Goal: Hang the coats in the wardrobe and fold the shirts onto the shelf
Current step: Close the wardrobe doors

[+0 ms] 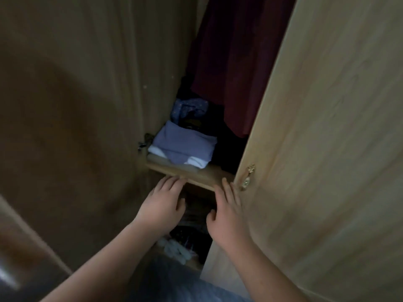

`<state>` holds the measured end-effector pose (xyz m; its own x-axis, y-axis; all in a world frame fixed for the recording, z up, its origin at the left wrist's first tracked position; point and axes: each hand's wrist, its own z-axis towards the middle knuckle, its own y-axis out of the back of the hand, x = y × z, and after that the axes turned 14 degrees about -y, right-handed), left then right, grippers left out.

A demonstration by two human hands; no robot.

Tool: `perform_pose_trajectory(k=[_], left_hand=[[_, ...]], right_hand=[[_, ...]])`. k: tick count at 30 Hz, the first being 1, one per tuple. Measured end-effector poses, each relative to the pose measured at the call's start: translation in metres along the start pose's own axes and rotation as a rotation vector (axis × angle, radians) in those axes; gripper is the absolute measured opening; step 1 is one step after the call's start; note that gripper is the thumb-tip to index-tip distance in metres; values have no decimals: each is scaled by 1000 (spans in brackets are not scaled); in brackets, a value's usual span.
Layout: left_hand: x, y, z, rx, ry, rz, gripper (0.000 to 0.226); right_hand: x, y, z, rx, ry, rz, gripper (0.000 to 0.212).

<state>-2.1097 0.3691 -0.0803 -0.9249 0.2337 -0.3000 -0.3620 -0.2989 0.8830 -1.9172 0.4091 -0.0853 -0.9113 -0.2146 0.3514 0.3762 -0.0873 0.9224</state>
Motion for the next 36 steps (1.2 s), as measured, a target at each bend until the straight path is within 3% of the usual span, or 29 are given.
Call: perform_pose_trajectory(k=[8,12,14,18,26,29,36], left_hand=[[36,77,-164,7,253,189,66],[69,120,-223,-77,429,195,66],[89,138,-242,-86,436,223,68],[124,175,-249,-241,545,55,62],[176,194,-202,-68,282,-109,65],[184,183,-207,-118,237,-277,55],[143,177,-201,-137,-125,-325,71]], right_hand=[[101,-24,-88,205,209,115,72],[154,-33,-113,261,312,169,69],[176,-38,-122,276,332,173,68],[216,-46,-127,277,319,188,67],[271,-49,-131,175,165,218,68],[261,-51,-137,167,119,209,67],[217,-48,-138,85,-61,165,67]])
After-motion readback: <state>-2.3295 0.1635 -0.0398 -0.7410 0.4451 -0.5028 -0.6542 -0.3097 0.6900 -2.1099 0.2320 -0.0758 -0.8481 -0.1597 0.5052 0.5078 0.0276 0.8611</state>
